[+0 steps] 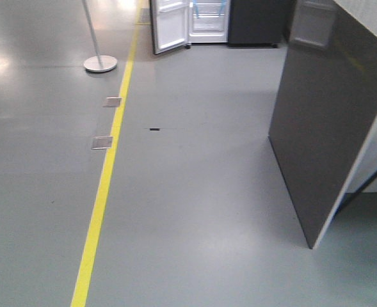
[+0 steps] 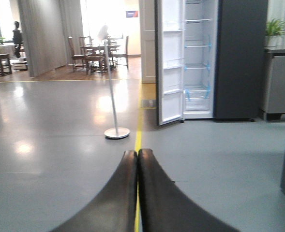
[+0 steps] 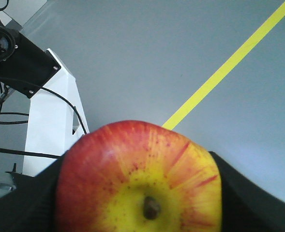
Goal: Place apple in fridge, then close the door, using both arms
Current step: 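Drive the base toward the open refrigerator holding the apple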
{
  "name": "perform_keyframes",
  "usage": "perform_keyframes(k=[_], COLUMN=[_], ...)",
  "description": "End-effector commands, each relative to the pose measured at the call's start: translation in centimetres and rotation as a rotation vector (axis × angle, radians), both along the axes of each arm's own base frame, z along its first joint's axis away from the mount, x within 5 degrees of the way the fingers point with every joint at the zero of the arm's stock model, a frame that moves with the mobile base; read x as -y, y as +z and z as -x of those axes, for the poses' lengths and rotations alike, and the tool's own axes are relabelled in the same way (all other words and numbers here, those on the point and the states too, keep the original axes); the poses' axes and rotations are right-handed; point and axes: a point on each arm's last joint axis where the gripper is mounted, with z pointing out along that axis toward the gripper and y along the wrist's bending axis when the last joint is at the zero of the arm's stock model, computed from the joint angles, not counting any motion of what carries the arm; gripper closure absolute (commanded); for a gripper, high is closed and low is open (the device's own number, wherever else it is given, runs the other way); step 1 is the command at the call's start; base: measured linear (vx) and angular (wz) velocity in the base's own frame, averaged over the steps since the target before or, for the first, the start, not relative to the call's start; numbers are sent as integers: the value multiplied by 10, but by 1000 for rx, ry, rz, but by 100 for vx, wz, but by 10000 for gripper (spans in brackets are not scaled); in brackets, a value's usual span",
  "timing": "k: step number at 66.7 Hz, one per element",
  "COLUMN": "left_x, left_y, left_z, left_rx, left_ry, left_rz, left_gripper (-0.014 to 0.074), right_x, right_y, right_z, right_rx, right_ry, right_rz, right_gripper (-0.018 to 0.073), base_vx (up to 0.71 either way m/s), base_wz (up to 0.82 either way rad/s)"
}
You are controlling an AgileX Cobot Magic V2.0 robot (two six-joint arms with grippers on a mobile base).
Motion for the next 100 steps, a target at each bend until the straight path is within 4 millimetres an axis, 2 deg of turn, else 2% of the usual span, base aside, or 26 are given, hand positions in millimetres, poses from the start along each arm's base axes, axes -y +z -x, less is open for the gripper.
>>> perform_keyframes(k=[1,48,100], left_x=[1,1,1], left_y=[13,13,13], left_z=[3,3,3], left_rx=[109,109,109], left_ry=[-10,-10,-10], left_rz=[-1,-1,-1], left_gripper=[603,603,603], right_x=[-4,-4,-4], right_y=[12,12,12], right_z=[-1,-1,-1], right_rx=[29,29,29], right_ry=[0,0,0], right_rz=[-69,-69,-69], right_gripper=[429,429,429], base_vx=[10,13,20], base_wz=[32,17,-4])
